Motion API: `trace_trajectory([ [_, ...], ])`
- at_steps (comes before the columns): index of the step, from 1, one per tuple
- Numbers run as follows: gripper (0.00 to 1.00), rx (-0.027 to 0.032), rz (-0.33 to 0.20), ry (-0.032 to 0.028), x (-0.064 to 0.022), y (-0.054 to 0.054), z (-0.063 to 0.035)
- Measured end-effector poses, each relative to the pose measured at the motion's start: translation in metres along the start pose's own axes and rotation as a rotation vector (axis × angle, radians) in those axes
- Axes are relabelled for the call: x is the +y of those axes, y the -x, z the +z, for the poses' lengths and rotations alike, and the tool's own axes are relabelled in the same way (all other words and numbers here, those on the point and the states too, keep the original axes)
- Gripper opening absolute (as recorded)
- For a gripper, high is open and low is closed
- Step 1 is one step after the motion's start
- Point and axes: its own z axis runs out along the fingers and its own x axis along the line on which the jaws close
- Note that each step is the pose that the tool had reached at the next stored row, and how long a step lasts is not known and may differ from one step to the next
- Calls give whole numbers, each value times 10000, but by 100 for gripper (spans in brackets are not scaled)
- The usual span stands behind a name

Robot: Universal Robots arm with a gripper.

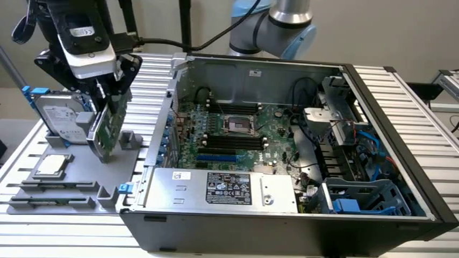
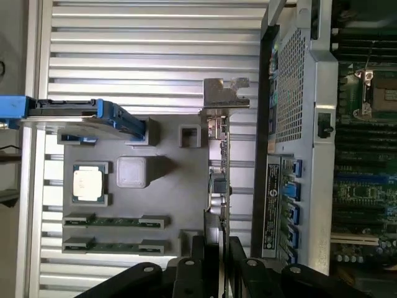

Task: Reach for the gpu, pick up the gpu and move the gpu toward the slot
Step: 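Pick up the gpu and move the gpu toward the slot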

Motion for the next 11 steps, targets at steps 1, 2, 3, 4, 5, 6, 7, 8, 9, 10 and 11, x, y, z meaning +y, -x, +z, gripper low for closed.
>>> trace_trajectory([
  [1, 27, 3, -1, 1, 1, 28, -50],
  [2, 27, 8, 0, 1, 1, 54, -95],
  [3, 27, 13, -1, 0, 2, 82, -141],
  [4, 27, 16, -2, 1, 2, 111, -188],
  [5, 27, 21, -4, 2, 3, 143, -234],
  [6, 27, 30, -4, 1, 3, 182, -281],
  [7, 27, 37, -6, 3, 3, 222, -327],
  [8, 27, 45, -8, 4, 4, 263, -371],
  [9, 27, 51, -8, 7, 4, 303, -403],
  [10, 27, 53, -8, 10, 4, 344, -431],
  [11, 27, 54, -7, 16, 6, 381, -454],
])
